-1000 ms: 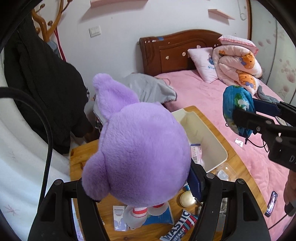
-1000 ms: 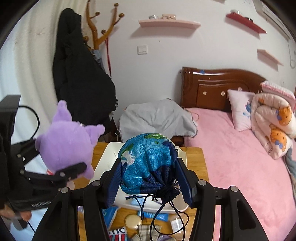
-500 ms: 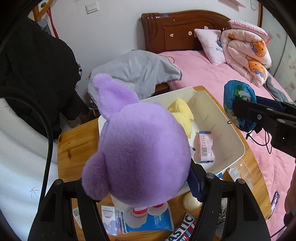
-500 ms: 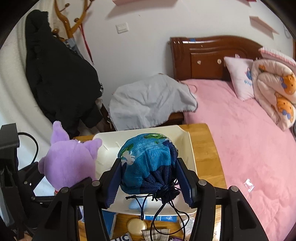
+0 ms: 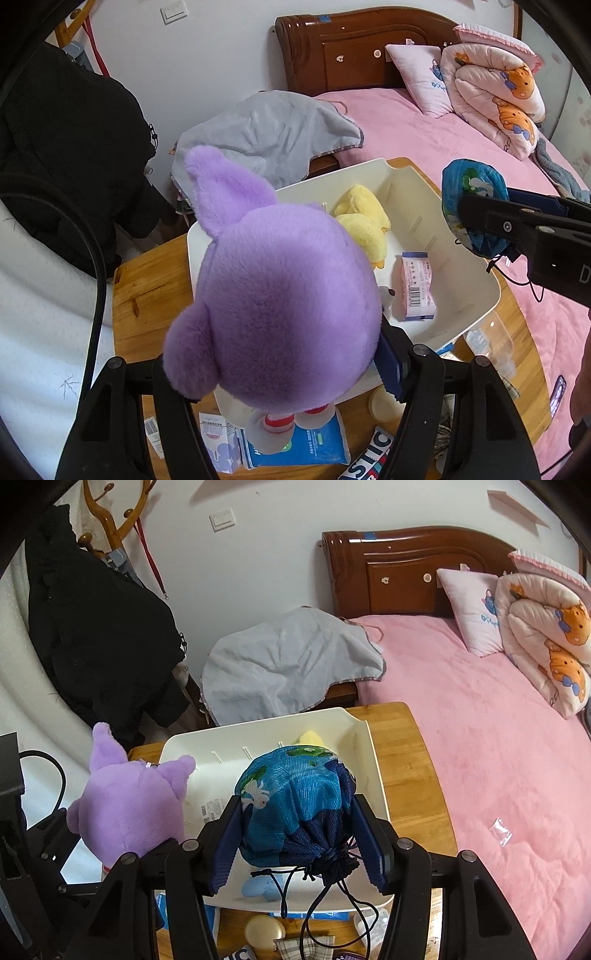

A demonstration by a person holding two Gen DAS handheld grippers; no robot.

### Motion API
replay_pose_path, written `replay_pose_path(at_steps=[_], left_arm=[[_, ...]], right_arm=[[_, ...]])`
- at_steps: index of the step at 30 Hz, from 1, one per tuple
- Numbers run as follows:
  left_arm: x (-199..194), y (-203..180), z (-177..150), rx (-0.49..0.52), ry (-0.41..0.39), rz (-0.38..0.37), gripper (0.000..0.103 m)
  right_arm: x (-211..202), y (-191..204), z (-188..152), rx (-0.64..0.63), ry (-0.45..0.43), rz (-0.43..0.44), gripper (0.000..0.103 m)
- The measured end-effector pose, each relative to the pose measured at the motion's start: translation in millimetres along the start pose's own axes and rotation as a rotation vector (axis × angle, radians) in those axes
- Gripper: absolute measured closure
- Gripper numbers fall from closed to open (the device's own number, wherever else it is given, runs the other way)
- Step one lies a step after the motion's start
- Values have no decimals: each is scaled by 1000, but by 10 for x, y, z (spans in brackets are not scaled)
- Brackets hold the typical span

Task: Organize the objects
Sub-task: 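Carry the purple plush and blue pouch over the tray and release both, then withdraw both tools from the tray back toward the table items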

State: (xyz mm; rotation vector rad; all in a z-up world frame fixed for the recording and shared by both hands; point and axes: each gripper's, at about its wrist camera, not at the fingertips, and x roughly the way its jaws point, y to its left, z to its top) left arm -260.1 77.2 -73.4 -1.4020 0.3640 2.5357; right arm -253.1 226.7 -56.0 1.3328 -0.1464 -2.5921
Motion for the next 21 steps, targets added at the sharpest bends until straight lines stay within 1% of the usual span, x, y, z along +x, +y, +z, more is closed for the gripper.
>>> replay_pose_path(at_steps=[6, 7, 13, 16, 19, 21], left_arm=[[60, 29, 15, -14, 15, -7, 29], [70, 36, 15, -23, 24, -4, 27], [120, 56, 9, -44, 50, -20, 27], [142, 66, -1, -50, 68, -25, 26], [161, 66, -9, -52, 83, -27, 25], [131, 53, -12, -46, 71, -20, 21]], right_arm=[[76, 41, -2, -12, 10, -27, 44], [89, 44, 2, -12, 11, -31, 43], [151, 67, 18, -15, 13, -47, 40], [155, 51, 14, -1, 16, -38, 32], [139, 30, -3, 9, 9, -33, 32], [140, 25, -13, 11, 14, -32, 32]])
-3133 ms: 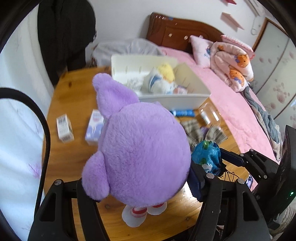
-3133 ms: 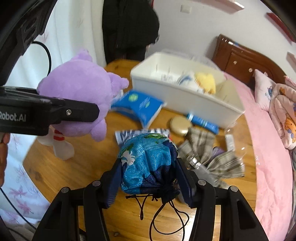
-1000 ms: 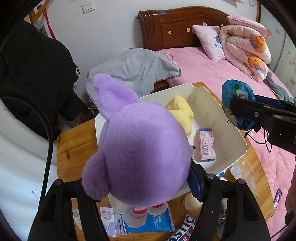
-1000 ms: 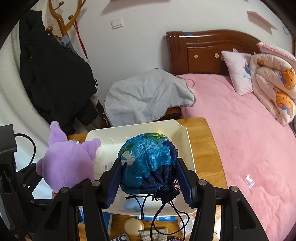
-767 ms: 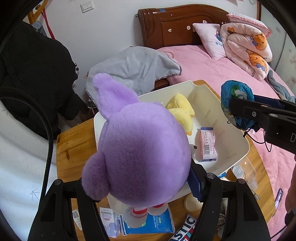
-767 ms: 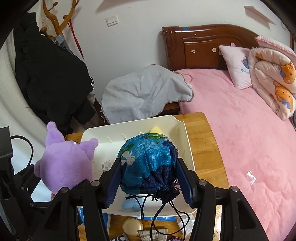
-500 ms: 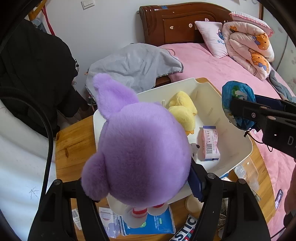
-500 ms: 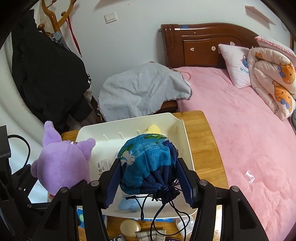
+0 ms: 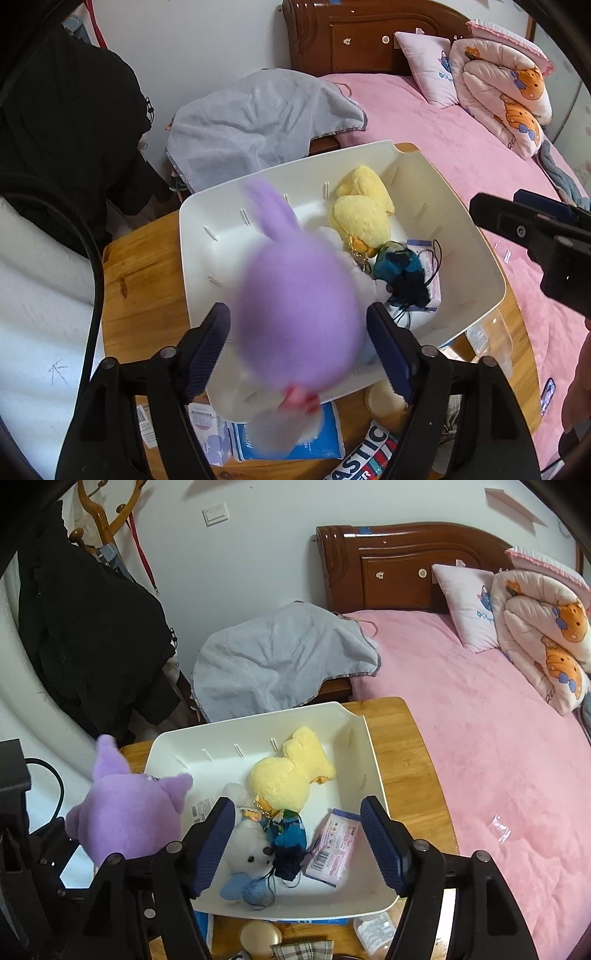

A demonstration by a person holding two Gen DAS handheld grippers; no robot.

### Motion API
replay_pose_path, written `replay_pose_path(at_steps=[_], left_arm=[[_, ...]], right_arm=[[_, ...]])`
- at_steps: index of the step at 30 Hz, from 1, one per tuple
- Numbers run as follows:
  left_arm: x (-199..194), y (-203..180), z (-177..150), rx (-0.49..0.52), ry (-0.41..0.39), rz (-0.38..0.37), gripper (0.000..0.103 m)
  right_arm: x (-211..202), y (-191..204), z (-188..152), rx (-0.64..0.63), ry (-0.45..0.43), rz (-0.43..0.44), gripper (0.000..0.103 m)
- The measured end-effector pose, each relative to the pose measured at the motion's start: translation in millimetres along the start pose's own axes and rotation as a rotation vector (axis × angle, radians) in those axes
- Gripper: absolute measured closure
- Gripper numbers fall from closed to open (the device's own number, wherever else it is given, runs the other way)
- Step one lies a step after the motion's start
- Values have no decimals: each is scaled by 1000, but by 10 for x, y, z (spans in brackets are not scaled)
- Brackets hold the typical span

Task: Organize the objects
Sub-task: 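Withdraw both tools from the tray back toward the table items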

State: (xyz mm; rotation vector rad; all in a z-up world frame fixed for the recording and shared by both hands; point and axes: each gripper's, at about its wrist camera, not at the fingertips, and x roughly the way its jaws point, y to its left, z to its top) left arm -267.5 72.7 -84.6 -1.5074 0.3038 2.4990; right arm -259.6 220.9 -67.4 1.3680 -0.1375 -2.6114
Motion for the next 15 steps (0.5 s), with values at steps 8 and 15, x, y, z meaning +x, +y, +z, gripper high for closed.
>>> replay_pose_path(at_steps=[8, 15], left_arm=[[-148, -29, 5, 9, -43, 6, 17], [-247, -58, -21, 16, -53, 16, 17]], right_arm=[[-55, -6, -64, -2, 7, -3, 32], [-177, 13, -116, -18, 1, -5, 32]])
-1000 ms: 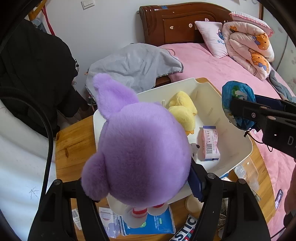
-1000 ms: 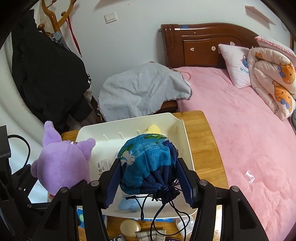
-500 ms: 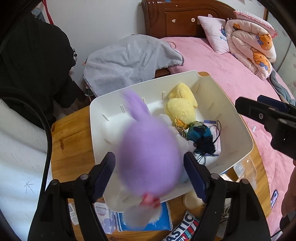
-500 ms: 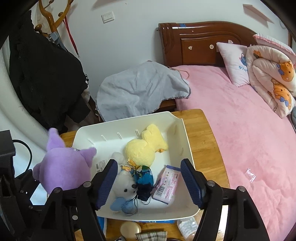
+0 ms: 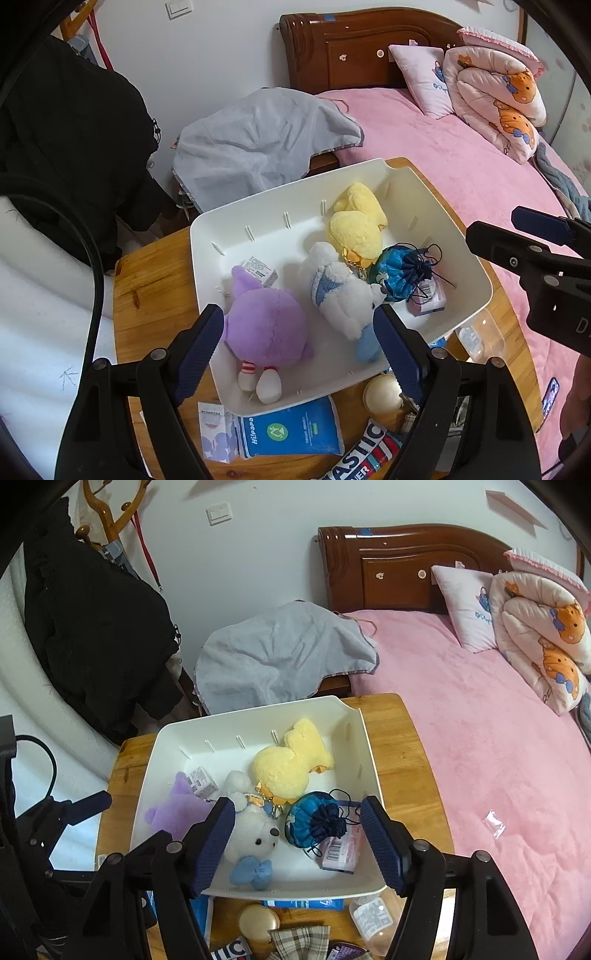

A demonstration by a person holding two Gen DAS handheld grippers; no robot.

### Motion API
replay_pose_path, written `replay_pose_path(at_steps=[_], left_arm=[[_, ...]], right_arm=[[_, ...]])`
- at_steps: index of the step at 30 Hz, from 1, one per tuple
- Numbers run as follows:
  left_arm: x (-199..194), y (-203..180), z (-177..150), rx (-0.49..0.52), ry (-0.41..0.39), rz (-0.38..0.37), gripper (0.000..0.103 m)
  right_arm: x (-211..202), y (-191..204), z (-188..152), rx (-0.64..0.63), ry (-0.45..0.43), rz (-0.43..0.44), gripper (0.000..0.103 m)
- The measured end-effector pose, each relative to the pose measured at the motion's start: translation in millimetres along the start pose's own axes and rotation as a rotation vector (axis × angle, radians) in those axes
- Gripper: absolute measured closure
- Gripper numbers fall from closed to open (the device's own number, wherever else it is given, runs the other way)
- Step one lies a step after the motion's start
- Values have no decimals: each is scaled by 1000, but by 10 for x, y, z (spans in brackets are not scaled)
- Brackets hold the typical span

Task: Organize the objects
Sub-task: 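Withdraw both tools from the tray back toward the table items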

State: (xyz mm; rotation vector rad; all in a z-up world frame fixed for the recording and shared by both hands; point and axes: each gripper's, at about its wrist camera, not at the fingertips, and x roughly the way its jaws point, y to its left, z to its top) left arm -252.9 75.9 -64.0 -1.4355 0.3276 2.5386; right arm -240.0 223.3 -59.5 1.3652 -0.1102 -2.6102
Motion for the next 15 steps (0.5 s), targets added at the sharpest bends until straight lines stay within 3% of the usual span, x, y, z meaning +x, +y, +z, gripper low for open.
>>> replay_pose_path(at_steps=[15], left_arm=[[-295, -67, -75, -2, -25, -3, 17]], right_arm=[[-311, 47, -85, -23, -26, -2, 32]])
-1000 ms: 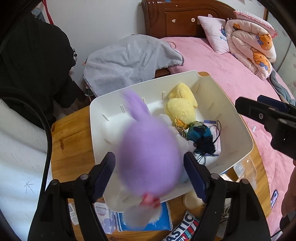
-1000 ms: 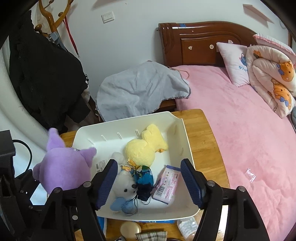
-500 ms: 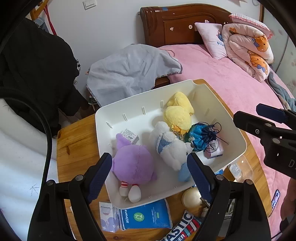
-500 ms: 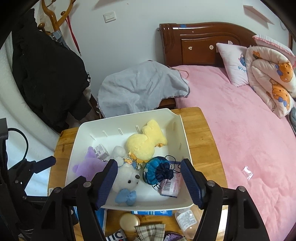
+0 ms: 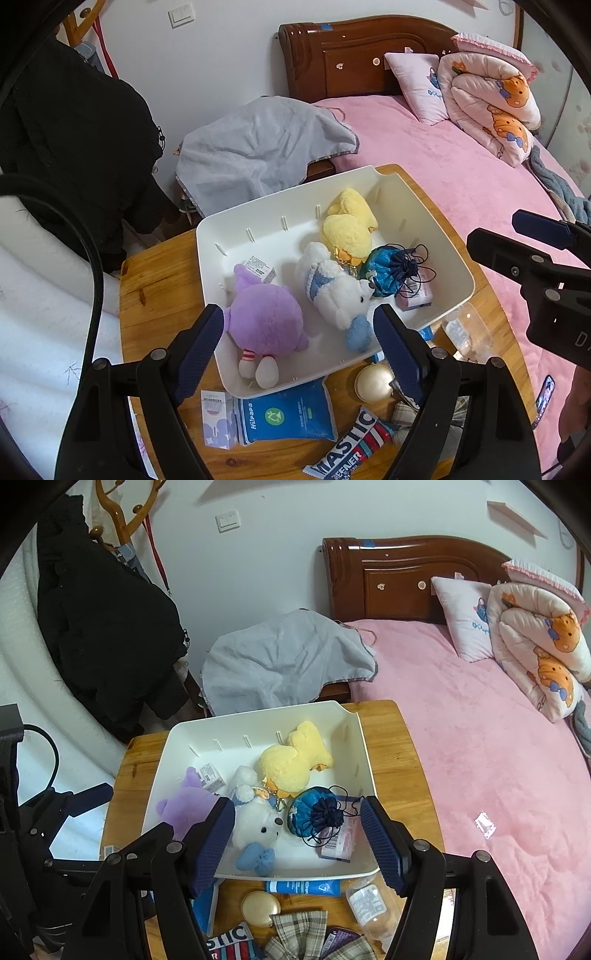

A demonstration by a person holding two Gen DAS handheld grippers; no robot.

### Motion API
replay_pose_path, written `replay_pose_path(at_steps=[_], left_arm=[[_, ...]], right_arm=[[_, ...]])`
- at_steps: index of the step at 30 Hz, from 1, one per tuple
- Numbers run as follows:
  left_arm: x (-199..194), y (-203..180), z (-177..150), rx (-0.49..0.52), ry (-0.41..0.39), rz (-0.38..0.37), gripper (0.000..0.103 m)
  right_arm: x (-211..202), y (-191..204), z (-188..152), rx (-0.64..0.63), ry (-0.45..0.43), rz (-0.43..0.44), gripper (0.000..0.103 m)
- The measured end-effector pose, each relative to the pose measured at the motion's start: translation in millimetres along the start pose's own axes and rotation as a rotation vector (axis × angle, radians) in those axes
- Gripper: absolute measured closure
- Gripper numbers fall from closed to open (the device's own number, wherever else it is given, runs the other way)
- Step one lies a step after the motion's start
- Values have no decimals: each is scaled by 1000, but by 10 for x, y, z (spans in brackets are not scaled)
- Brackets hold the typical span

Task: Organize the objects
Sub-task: 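Withdraw both tools from the tray back toward the table items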

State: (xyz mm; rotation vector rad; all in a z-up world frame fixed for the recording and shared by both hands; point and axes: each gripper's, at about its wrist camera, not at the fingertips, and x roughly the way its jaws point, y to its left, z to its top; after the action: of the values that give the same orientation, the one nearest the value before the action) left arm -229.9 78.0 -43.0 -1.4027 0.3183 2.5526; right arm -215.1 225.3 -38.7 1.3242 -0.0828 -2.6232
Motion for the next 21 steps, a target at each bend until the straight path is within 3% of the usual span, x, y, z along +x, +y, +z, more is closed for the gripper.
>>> replay_pose_path(at_steps=[21], left_arm=[[-542, -54, -209, 3, -45, -6, 17]], right_arm=[[-555, 83, -228, -39, -43, -9, 32]])
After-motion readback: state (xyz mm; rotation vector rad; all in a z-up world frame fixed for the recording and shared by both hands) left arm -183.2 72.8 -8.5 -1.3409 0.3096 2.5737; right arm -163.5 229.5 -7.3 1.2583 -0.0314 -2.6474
